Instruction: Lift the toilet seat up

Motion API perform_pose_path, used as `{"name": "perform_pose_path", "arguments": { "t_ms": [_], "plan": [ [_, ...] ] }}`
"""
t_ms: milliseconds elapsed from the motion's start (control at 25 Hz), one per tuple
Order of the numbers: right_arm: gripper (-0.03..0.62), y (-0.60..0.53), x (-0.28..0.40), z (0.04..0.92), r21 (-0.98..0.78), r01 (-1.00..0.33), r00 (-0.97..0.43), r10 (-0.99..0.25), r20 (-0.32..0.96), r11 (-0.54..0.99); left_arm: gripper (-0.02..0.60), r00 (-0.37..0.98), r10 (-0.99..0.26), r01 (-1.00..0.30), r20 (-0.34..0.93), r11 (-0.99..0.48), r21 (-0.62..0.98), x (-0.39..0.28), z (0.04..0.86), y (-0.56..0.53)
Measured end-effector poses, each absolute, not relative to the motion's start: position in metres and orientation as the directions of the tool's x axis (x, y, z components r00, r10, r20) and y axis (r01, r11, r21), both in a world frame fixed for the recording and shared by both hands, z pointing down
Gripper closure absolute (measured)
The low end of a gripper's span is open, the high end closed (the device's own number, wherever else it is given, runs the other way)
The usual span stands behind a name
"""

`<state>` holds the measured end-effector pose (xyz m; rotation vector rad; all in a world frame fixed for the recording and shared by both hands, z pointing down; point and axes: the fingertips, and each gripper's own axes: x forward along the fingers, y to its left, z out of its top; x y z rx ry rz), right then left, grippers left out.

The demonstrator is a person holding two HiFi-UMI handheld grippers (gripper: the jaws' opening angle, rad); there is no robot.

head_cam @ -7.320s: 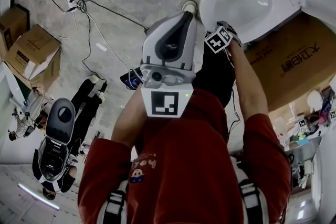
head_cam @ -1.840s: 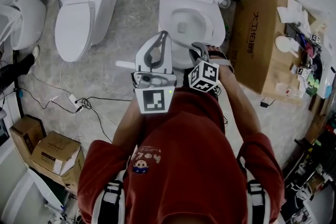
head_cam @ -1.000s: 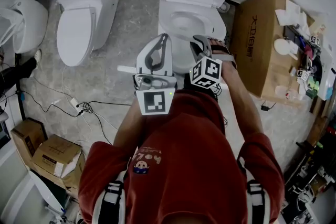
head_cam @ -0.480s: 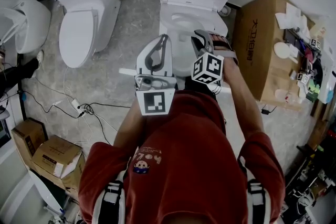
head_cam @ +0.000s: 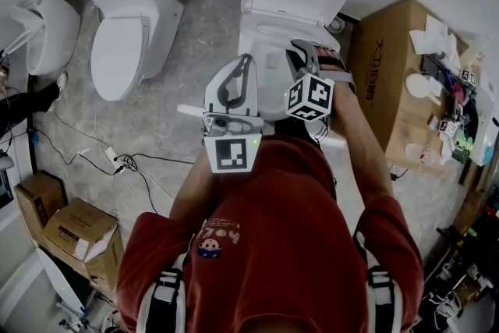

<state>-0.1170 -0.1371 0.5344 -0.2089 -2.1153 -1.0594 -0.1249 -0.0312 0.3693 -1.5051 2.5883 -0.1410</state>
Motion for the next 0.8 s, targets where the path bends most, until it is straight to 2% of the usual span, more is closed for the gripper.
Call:
{"name": "perform_pose_path", "arguments": {
  "t_ms": [800],
  "plan": [
    [0.503,-0.180,-0.153,0.513,0.683,0.456,-0.741,-0.181,0.646,0.571,0.563,-0.562,-0.821,-0.806,-0.103,0.571,-0.157,-0.131,0.359,-0.044]
  ]
}}
